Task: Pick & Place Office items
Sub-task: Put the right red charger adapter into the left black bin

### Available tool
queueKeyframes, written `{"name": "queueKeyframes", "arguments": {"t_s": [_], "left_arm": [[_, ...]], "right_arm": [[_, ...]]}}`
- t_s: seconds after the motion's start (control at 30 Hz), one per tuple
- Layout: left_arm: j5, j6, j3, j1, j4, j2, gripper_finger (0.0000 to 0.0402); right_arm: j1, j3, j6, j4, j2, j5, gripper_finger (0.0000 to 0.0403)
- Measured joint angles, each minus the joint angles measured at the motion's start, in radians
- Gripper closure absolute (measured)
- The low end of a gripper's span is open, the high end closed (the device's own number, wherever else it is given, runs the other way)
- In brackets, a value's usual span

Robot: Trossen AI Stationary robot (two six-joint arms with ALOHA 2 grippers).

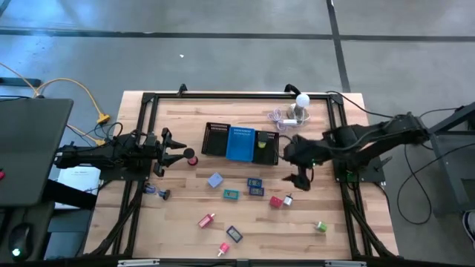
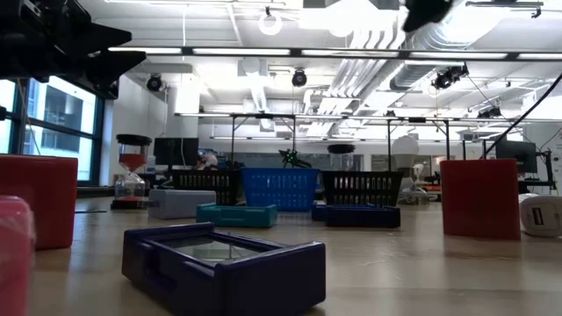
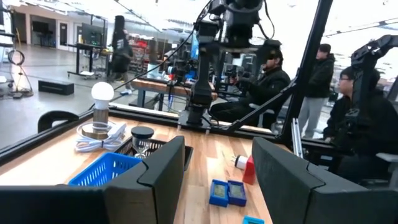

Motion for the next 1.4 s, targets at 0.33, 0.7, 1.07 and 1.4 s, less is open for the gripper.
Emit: {"name": "queueKeyframes", "arguments": {"t_s": [0.33, 0.7, 1.07, 1.4], "left_arm": [[0.021, -0.028, 0.0, -0.001, 0.0, 0.0, 0.0217], [0.073, -0.139, 0.0, -0.048, 0.001, 0.006, 0.0217], [0.038, -0.112, 0.0, -0.209, 0.05, 0.006, 0.0217], [-0.09, -0.064, 0.0, -0.318, 0.052, 0.061, 0.0217]], "right_arm": [[0.11, 0.0, 0.178, -0.024, 0.103, -0.008, 0.0047], [0.253, 0.0, 0.393, -0.068, 0.235, 0.178, 0.0047], [0.367, -0.001, 0.538, -0.068, 0.388, 0.341, 0.0047], [0.498, -0.001, 0.579, -0.064, 0.419, 0.308, 0.0047]]}}
